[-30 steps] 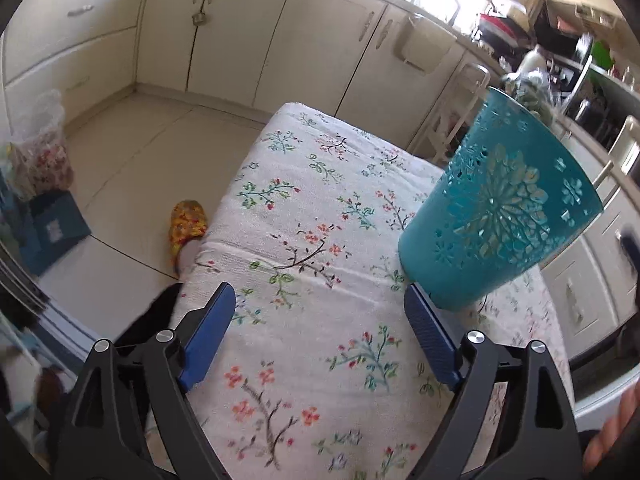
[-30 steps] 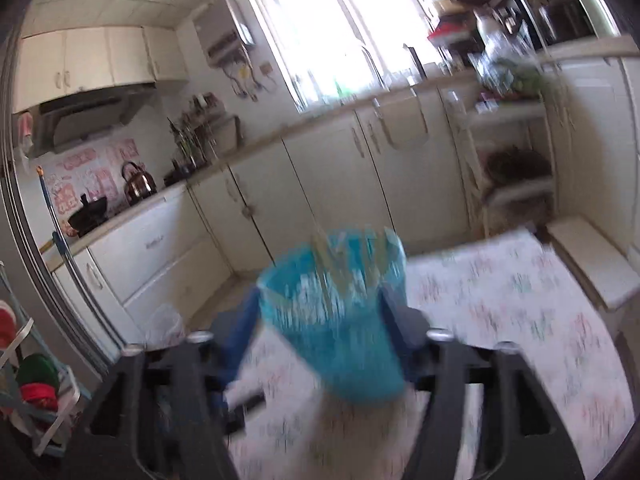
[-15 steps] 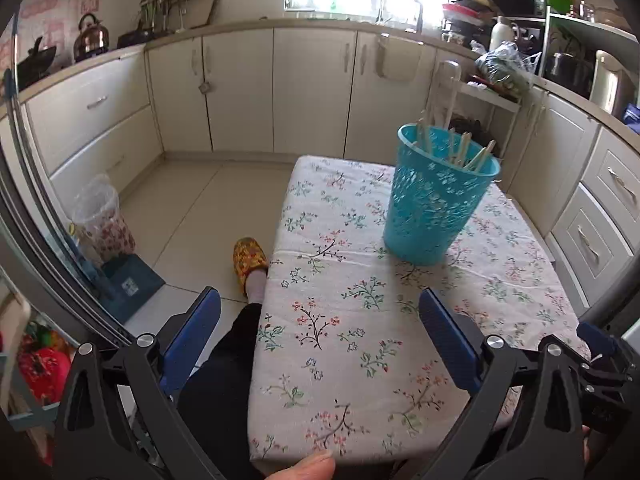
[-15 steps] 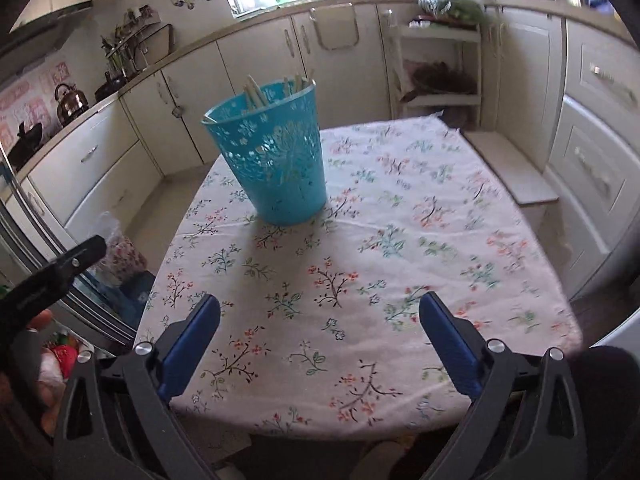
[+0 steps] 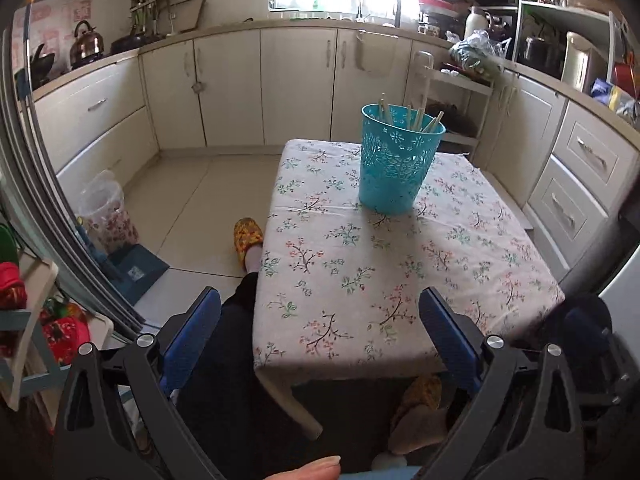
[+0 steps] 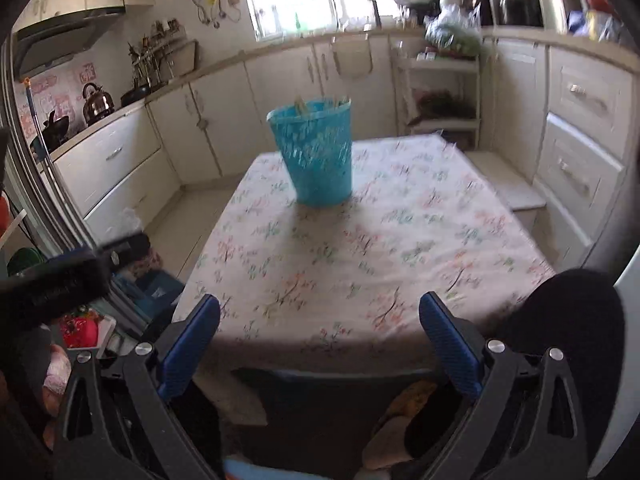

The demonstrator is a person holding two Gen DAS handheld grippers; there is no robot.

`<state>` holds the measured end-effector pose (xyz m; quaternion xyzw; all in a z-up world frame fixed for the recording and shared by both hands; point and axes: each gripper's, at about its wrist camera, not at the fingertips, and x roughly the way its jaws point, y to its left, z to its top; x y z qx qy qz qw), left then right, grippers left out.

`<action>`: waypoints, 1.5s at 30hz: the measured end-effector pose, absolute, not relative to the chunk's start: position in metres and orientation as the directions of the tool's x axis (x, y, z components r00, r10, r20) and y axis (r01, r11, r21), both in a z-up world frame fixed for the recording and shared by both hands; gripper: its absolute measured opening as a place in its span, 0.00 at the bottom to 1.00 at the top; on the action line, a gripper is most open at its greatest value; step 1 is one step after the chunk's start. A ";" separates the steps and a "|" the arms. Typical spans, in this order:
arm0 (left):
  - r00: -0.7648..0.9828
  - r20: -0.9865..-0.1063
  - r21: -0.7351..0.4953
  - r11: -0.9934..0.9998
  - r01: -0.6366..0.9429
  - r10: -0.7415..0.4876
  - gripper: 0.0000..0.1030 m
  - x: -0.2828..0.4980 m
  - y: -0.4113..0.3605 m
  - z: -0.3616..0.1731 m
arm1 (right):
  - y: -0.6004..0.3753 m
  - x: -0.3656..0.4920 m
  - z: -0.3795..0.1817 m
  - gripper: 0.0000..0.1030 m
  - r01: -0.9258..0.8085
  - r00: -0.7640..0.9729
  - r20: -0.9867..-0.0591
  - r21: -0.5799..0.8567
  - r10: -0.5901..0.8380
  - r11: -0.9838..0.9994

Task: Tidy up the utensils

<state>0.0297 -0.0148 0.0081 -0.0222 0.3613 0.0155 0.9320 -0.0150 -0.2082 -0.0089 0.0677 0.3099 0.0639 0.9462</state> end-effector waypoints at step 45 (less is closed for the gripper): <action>0.806 -0.579 0.080 0.992 -0.094 0.123 0.93 -0.019 -0.026 0.028 | -0.199 -0.026 -0.026 0.93 -0.113 0.744 -0.632 0.198 0.215 0.974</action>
